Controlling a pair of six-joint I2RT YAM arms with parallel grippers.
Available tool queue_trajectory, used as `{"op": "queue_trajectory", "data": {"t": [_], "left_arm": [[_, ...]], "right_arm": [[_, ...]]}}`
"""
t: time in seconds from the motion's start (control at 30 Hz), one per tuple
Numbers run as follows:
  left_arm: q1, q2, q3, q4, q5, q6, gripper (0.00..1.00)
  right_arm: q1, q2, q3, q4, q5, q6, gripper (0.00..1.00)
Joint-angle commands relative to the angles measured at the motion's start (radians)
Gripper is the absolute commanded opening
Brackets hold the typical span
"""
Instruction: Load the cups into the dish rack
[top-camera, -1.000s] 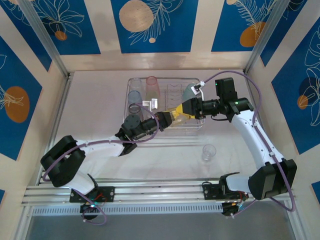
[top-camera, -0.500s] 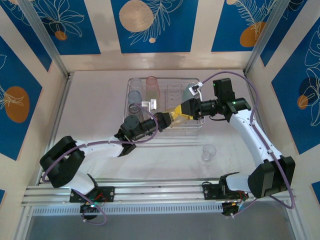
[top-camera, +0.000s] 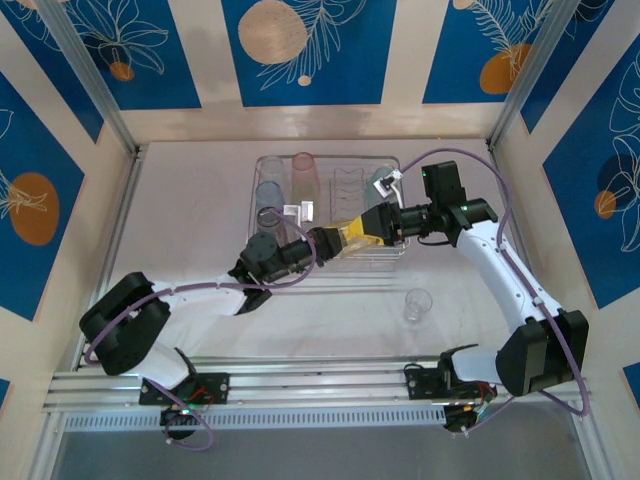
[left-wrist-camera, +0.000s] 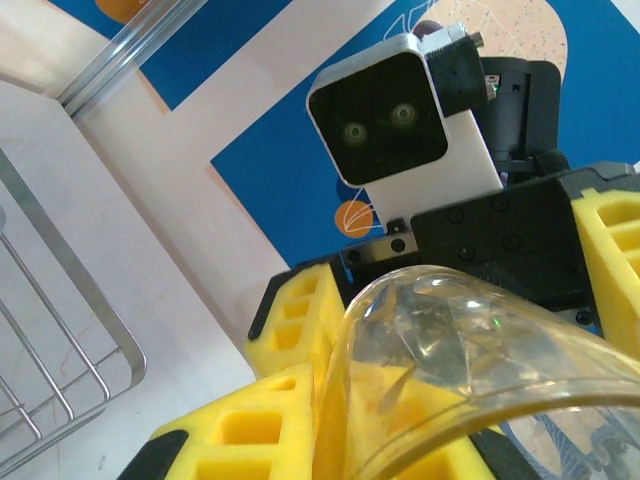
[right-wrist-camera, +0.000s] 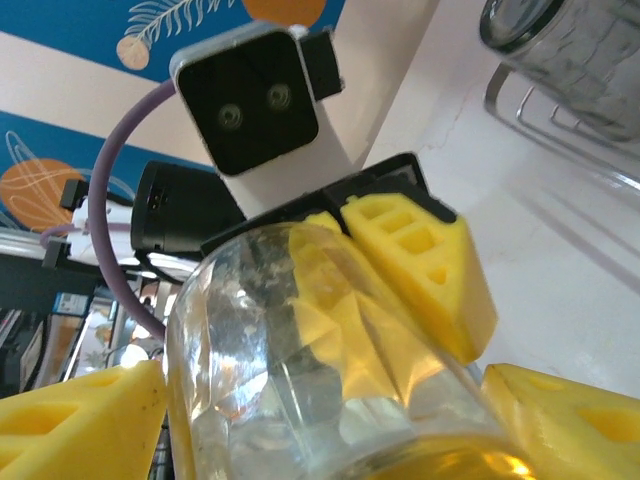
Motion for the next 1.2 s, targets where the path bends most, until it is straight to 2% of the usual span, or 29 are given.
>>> {"op": "queue_trajectory", "data": {"t": [0.0,0.23,0.57,1.17], "left_arm": [[0.023,-0.027,-0.002,0.066,-0.040,-0.014,0.00],[0.027,-0.026,0.002,0.061,-0.031,-0.014,0.00],[0.027,-0.024,0.002,0.054,-0.020,-0.016,0.00],[0.026,0.004,0.018,0.059,-0.002,-0.028,0.00]], "right_arm": [[0.025,-0.006,-0.021,-0.045,-0.097,-0.037,0.83],[-0.005,-0.026,-0.032,-0.021,-0.119,-0.025,0.84],[-0.038,0.008,-0.003,-0.027,-0.051,-0.016,0.85],[-0.029,0.072,0.049,-0.001,-0.024,-0.017,0.85]]}}
